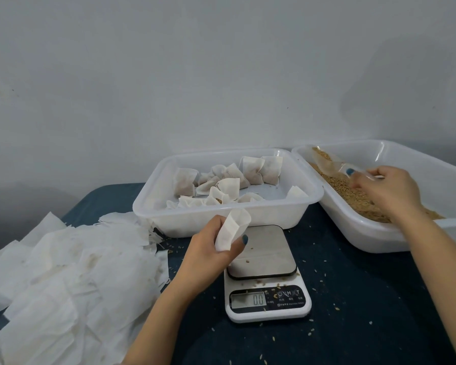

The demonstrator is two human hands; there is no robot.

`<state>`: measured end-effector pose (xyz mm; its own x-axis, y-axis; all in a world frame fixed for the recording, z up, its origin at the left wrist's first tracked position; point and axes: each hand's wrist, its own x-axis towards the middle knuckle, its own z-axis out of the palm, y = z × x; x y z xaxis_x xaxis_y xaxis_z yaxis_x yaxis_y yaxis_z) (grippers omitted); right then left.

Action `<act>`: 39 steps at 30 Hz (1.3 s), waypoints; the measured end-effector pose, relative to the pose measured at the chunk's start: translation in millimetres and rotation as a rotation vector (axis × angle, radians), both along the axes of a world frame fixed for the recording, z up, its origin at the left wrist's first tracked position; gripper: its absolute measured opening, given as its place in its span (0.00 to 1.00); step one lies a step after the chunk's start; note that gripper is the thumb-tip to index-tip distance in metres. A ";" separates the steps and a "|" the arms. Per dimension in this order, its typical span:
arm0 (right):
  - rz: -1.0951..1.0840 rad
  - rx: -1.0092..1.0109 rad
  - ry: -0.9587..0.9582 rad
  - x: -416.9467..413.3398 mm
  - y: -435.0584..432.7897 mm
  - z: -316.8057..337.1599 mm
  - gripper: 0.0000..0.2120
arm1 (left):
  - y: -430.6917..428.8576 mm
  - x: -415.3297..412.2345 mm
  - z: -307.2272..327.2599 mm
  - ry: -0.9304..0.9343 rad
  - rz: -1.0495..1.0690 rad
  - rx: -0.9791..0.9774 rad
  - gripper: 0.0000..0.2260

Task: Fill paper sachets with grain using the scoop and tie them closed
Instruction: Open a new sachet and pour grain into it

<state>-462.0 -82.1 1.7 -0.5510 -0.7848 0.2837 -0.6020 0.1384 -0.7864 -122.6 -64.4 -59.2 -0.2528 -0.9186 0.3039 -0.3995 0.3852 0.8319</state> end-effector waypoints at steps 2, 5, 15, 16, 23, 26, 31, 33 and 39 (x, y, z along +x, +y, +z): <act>0.068 -0.047 -0.017 3.9 5.2 3.6 0.07 | -0.8 0.5 -0.4 -0.008 0.002 0.004 0.10; 0.224 -0.101 -0.067 11.1 14.7 10.6 0.08 | -0.9 0.7 -0.4 0.006 0.013 0.023 0.11; 0.729 0.033 -0.008 34.7 37.6 27.1 0.14 | -10.2 26.3 0.3 -0.098 0.066 0.049 0.10; 0.756 0.039 -0.007 35.7 37.8 27.0 0.15 | -11.1 29.6 0.0 -0.110 0.078 0.050 0.10; 0.887 0.073 0.072 43.2 42.7 32.4 0.11 | -11.7 35.7 -2.9 -0.140 0.111 -0.003 0.13; 0.955 0.091 0.085 47.0 43.3 39.5 0.11 | -10.3 33.5 -2.5 -0.143 0.092 -0.030 0.14; 0.986 0.110 0.153 53.5 44.3 50.1 0.12 | -7.8 29.4 -1.2 -0.146 0.030 -0.044 0.12; 0.985 0.103 0.166 55.7 44.1 54.3 0.09 | -6.4 28.9 -0.7 -0.176 0.020 -0.041 0.12; 0.970 0.116 0.193 65.2 47.7 70.8 0.16 | -1.4 25.9 1.1 -0.203 -0.036 0.005 0.15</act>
